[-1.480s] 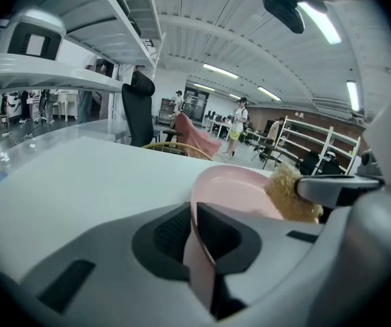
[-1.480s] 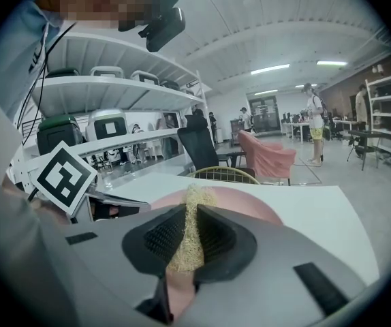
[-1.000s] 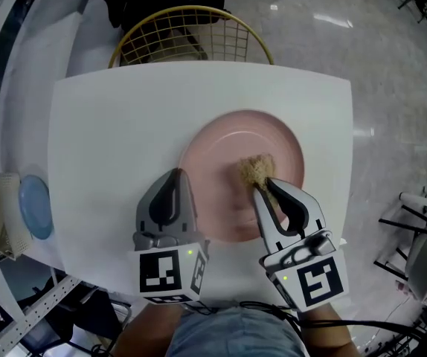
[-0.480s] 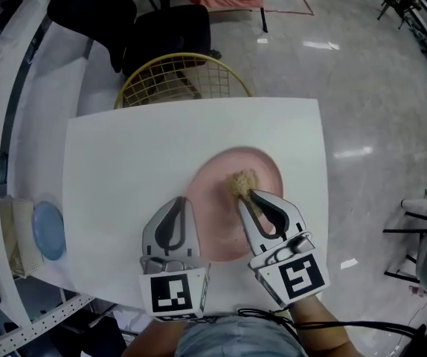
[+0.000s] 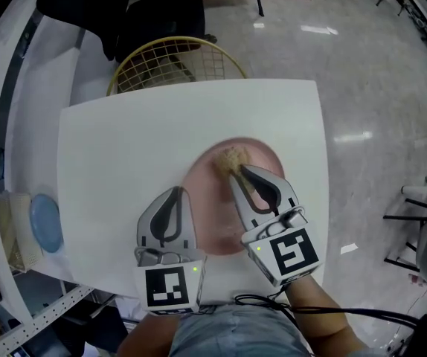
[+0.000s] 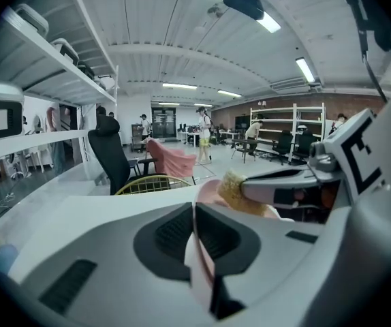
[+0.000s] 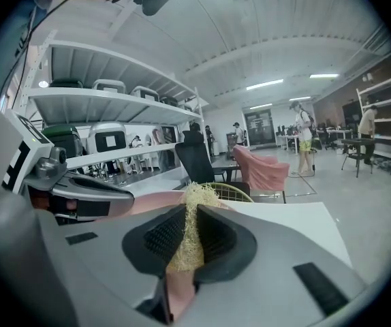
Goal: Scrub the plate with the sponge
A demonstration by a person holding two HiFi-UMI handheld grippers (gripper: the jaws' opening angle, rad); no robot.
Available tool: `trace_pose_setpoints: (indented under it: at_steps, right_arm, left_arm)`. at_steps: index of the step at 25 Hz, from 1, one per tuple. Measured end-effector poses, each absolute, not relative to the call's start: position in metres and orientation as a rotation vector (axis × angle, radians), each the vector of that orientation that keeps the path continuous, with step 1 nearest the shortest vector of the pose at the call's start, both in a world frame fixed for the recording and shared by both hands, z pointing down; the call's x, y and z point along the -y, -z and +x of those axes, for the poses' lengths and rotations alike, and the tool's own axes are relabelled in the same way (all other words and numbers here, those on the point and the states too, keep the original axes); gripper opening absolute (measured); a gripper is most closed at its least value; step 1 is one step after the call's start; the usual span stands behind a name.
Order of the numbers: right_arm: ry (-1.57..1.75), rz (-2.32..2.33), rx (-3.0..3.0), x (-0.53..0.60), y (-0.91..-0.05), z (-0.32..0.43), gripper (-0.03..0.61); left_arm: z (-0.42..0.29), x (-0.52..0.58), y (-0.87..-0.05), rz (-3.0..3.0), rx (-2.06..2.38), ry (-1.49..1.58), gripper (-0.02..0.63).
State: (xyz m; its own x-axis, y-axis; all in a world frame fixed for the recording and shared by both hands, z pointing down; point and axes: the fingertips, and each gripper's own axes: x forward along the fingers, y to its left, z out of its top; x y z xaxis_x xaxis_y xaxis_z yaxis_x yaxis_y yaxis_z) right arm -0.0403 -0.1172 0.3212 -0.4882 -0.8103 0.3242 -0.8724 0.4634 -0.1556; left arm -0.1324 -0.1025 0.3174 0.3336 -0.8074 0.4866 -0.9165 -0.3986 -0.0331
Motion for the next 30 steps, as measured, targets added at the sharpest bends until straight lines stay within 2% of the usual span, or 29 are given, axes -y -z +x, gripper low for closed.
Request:
trace_pose_setpoints:
  at_steps: [30]
  right_arm:
    - [-0.414, 1.133, 2.657, 0.084, -0.325, -0.097, 0.054]
  left_arm:
    - [-0.126, 0.097, -0.317, 2.353, 1.480, -0.623, 0.023]
